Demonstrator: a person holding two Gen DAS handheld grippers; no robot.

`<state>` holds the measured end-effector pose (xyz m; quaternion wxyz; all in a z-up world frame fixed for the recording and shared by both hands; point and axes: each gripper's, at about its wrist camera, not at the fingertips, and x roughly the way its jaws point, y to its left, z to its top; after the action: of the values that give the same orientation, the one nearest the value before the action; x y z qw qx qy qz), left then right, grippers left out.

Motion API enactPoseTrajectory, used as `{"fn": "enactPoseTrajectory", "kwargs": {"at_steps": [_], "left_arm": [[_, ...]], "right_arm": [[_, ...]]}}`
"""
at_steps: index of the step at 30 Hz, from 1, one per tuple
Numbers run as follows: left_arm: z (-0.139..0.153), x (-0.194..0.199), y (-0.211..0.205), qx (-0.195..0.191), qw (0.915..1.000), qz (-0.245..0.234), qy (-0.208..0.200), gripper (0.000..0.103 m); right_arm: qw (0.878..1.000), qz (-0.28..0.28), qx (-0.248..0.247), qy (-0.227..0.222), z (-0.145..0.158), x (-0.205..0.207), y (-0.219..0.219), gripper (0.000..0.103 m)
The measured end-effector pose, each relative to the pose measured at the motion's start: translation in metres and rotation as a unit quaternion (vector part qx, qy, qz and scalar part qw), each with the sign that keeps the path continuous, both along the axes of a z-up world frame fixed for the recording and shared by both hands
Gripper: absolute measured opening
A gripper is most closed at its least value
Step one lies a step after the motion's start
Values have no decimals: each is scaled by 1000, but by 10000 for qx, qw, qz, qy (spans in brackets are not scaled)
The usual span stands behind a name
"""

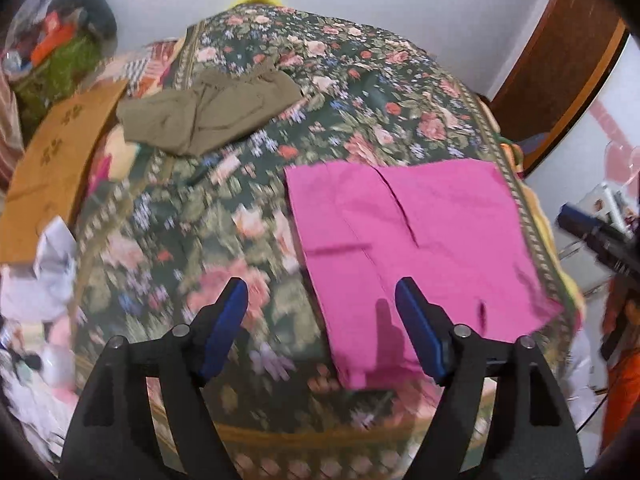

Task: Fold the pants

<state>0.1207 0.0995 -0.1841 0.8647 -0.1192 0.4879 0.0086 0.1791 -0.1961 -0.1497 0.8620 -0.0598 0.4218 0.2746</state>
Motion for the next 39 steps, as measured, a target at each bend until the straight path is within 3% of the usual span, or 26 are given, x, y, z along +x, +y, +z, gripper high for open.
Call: {"fn": "enactPoseTrajectory", "kwargs": {"at_steps": [6,10,12,17,25,28,29,32,34,37,39], "left_arm": [[-15,-20,-9,-472,9983,30,336,76],[-31,-31,-11,-1130,9914,144,638,76],[-31,-35,-13,-1263,9899,219,606,76],[-39,-30,-8,-2296,9700,448,655,77],[-49,-9,5,-3009,9483,733,688,74],[-47,0,6,-2553,9613,709,758,40],[-47,2,5,-2487,9632,663,773,35],[-47,6,7,-2432,9652,584,766,24],[-42,8,3,-2216,9711,527,706,22],[-26,7,-13,-1374,9890,319,448,21],[-14,7,-26,-826,9962,130,248,20]], "right_arm": [[9991,324,74,259,-31,-30,27,56],[9977,313,31,593,-61,-34,37,55],[9967,287,0,755,-74,-32,38,56],[9968,337,117,716,-74,-32,34,55],[9966,360,240,706,-76,-36,31,56],[9964,367,258,715,-75,-36,32,56],[9964,371,261,718,-75,-36,32,56],[9962,371,242,749,-74,-35,32,55],[9958,310,243,829,-71,-33,32,56],[9947,158,453,914,-63,-29,31,56],[9946,166,521,879,-58,-29,35,56]]}}
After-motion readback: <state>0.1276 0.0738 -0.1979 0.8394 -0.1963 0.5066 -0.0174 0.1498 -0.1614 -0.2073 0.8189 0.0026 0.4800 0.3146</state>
